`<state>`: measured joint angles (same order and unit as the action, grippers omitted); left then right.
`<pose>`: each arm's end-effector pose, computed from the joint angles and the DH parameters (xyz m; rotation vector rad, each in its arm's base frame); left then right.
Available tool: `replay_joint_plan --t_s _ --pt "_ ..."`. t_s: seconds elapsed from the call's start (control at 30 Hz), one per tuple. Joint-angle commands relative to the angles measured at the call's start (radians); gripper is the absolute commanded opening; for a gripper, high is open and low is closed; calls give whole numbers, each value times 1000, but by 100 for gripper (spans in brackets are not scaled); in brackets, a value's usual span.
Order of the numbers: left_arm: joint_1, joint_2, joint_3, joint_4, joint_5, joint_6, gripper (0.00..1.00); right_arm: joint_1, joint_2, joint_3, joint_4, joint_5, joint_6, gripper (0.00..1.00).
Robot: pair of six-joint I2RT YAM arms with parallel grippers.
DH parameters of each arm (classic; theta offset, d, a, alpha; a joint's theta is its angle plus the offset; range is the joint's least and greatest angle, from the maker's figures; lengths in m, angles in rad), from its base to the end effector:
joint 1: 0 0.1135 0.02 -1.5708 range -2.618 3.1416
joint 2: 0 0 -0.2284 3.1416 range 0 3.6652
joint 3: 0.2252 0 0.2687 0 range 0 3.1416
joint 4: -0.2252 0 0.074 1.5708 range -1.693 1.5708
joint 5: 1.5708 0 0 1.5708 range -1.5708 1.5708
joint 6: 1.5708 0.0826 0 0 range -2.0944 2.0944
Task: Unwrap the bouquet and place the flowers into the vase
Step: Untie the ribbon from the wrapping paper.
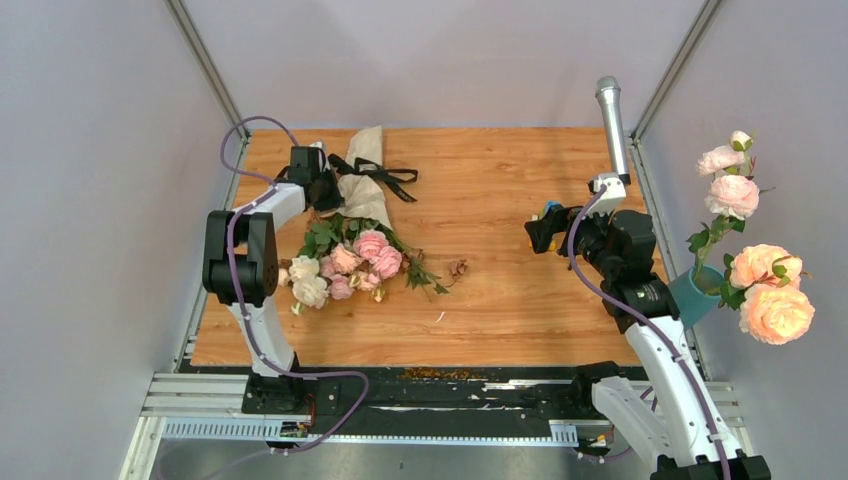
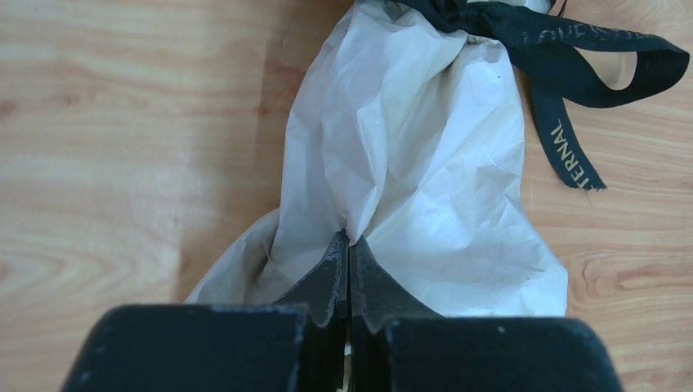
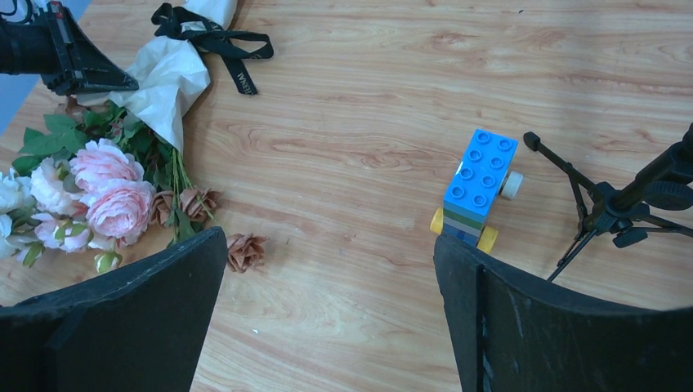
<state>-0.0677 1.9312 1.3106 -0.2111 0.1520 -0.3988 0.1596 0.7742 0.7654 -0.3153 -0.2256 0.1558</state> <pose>0.4515 -0.0432 0.1087 -0.3294 2.4057 -0.3971 0.2593 0.0604 0.2817 -0.1586 1.9025 0.4277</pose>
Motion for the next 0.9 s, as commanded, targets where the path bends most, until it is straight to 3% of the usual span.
replay_joint_plan --t_s 0.0,0.37,0.87 --pt "-27 -113 -96 21 -53 -104 0 0 -23 2 42 9 1 100" --pt "-152 -346 -369 165 -149 -276 0 -1 -40 -8 42 -3 5 100" --pt "-383 -394 -499 345 -295 -515 0 -1 -49 -3 38 -9 5 100"
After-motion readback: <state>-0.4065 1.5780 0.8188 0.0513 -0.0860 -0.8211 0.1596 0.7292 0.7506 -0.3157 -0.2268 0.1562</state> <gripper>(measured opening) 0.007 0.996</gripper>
